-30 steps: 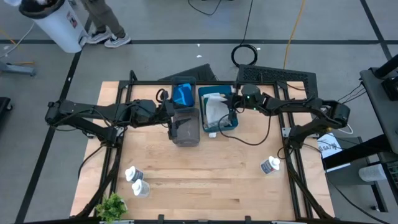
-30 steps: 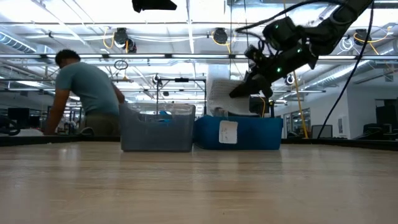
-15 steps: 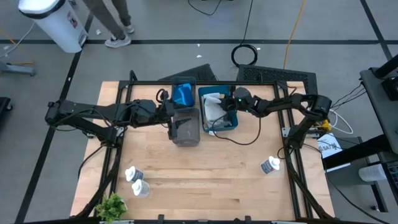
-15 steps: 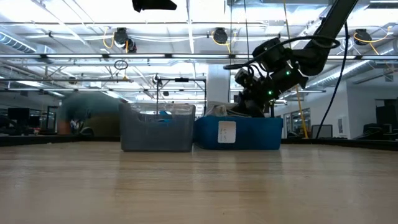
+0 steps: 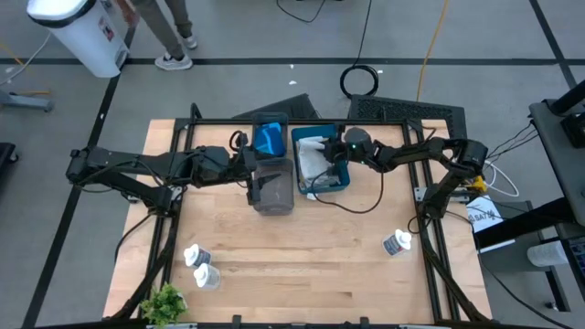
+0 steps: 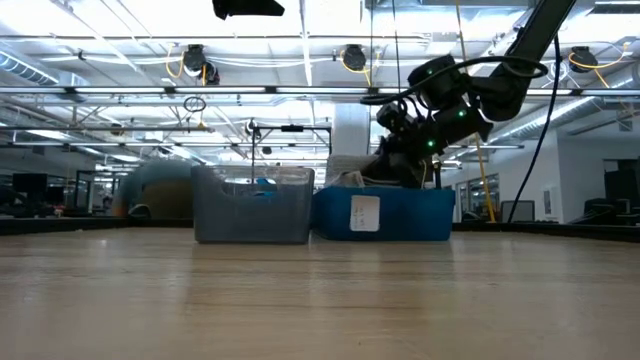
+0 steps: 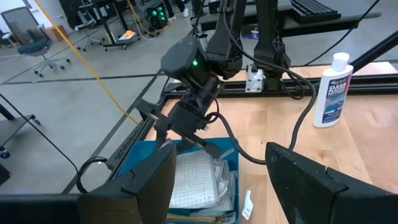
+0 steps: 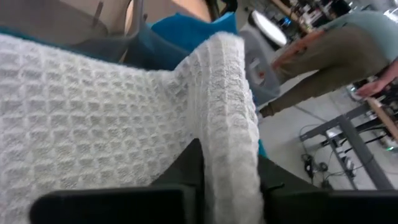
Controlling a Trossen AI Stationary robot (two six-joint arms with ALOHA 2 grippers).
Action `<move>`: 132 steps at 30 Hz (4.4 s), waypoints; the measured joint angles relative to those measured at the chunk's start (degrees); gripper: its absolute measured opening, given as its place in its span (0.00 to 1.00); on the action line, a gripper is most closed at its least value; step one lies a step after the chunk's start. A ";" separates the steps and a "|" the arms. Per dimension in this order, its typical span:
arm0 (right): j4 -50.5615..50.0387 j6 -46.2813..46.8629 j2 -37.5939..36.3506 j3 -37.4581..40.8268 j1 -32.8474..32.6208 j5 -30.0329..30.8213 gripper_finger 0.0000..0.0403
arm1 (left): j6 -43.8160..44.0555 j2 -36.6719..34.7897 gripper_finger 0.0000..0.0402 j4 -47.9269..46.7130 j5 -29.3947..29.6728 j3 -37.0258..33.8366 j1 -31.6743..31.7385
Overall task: Pick & Place Kitchen Items
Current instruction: Put the gray towel into the blue bin, then put the top right white plastic restorer bottle into the bottom black bin
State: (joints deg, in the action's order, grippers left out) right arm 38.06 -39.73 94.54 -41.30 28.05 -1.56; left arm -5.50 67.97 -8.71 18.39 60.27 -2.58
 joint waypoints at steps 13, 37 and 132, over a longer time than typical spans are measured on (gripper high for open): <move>7.45 2.09 0.00 -0.07 -0.04 4.76 0.53 | -0.01 0.01 0.62 0.00 0.00 0.00 0.00; 0.27 16.74 -12.77 -0.09 -4.98 4.76 0.55 | 0.00 0.01 0.62 0.00 -0.01 0.00 0.00; -112.89 93.05 -32.45 -22.51 -82.77 16.30 0.25 | 4.28 0.01 0.62 -0.02 -0.04 0.00 -0.01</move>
State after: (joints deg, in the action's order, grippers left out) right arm -74.83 53.32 62.09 -63.81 -54.72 14.74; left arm -1.21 67.99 -8.73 18.35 60.27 -2.59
